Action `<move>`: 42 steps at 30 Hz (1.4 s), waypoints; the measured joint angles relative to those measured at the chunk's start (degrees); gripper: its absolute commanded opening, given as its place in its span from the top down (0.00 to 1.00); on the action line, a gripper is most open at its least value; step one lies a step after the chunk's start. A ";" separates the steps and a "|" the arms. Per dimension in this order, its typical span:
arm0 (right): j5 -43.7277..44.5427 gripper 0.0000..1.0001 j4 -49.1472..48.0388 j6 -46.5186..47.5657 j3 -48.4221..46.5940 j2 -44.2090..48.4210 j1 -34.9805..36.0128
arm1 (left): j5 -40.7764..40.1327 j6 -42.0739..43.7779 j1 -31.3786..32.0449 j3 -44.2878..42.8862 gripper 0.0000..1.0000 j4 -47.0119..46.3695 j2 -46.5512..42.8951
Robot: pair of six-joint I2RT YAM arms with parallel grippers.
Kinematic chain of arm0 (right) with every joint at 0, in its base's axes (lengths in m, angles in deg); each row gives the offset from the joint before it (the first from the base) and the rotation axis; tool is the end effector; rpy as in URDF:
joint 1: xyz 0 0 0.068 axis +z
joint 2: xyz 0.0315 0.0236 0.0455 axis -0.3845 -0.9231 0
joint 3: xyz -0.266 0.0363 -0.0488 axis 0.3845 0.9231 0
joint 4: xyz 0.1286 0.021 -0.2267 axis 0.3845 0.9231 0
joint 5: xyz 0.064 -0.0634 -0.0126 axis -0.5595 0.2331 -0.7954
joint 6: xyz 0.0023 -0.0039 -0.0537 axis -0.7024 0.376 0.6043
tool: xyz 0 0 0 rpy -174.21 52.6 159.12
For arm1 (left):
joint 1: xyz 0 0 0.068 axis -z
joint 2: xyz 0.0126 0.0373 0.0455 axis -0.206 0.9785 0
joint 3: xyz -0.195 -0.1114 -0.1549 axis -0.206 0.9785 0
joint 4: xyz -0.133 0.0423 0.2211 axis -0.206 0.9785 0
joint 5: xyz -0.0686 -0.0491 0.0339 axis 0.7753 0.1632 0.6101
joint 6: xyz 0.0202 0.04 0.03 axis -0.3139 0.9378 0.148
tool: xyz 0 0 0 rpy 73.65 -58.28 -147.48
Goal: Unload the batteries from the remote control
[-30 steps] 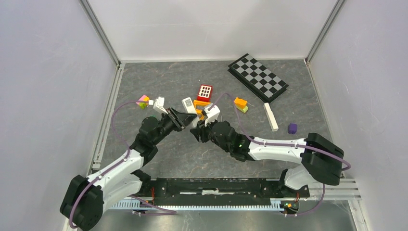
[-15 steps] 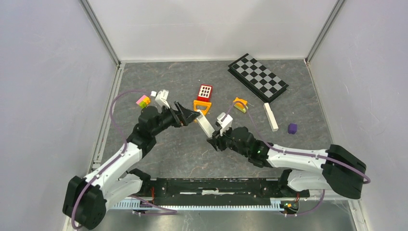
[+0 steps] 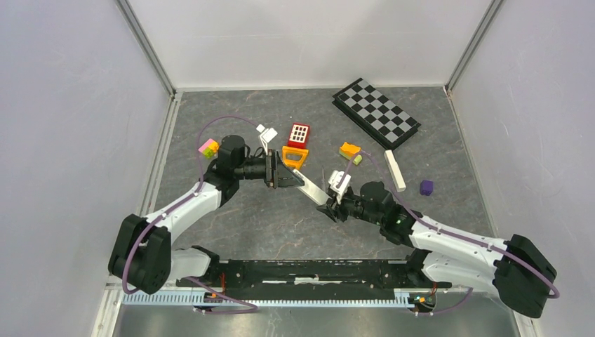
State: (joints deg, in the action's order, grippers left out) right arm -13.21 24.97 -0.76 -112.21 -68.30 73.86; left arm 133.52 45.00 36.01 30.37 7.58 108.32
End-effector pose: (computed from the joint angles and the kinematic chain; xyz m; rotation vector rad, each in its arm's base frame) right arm 0.1329 0.1744 0.2156 -0.9479 1.7136 0.7427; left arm 0.2319 -0.1356 0.2489 0.4872 2.0341 -1.5865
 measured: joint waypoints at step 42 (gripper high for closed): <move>3.30 0.06 3.56 2.82 3.39 5.68 0.00 | -3.69 6.75 4.28 -3.67 0.98 12.17 3.06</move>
State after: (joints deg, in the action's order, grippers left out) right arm -9.91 28.53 2.06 -108.82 -62.62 73.86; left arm 129.82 51.75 40.29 26.70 19.76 111.38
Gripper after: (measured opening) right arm 0.844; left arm 0.326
